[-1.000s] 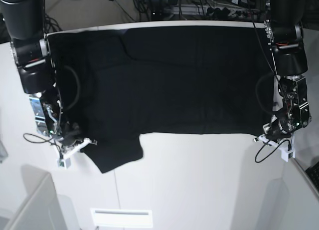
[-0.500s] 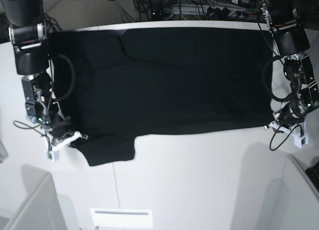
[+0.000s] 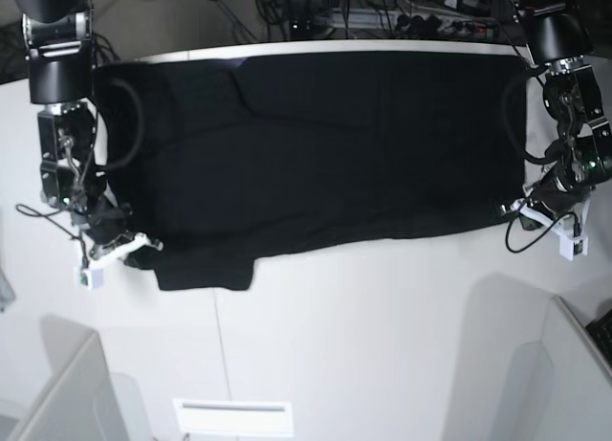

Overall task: Fold the T-shirt properly
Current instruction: 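Lift both hem corners and fold them over onto the collar edge, then release the hem corners and raise both grippers off the folded shirt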

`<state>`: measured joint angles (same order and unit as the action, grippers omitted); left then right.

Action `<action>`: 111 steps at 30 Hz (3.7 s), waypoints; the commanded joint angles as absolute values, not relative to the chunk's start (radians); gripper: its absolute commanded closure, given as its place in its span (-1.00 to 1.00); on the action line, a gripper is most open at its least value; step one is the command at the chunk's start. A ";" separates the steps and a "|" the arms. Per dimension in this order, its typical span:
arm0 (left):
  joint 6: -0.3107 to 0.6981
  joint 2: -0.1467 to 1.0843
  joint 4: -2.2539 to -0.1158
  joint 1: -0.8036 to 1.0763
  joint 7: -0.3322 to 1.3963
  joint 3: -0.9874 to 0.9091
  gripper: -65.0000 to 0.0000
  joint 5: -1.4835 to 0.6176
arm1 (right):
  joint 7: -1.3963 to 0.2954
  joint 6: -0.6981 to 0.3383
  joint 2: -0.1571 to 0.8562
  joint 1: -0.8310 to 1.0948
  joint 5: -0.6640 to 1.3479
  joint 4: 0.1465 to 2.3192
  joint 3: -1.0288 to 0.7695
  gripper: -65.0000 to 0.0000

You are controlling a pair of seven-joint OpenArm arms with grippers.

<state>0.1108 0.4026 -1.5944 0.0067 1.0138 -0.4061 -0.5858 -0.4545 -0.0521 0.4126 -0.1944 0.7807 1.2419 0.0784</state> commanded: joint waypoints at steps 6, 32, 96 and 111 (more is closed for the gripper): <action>0.116 0.398 -1.689 0.093 1.006 -0.519 1.00 -0.727 | -0.433 -0.056 0.433 -0.147 0.791 1.336 0.065 1.00; 0.114 0.400 -1.897 0.363 1.006 -0.536 1.00 -0.814 | -0.602 -0.056 0.358 0.222 0.796 1.759 -0.216 1.00; 0.114 0.483 -1.949 0.527 1.007 -0.590 1.00 -0.809 | -1.024 -0.056 0.228 0.430 0.955 1.995 -0.591 1.00; 0.114 0.481 -1.949 0.539 1.007 -0.581 1.00 -0.809 | -1.070 -0.056 0.228 0.469 0.955 1.997 -0.607 1.00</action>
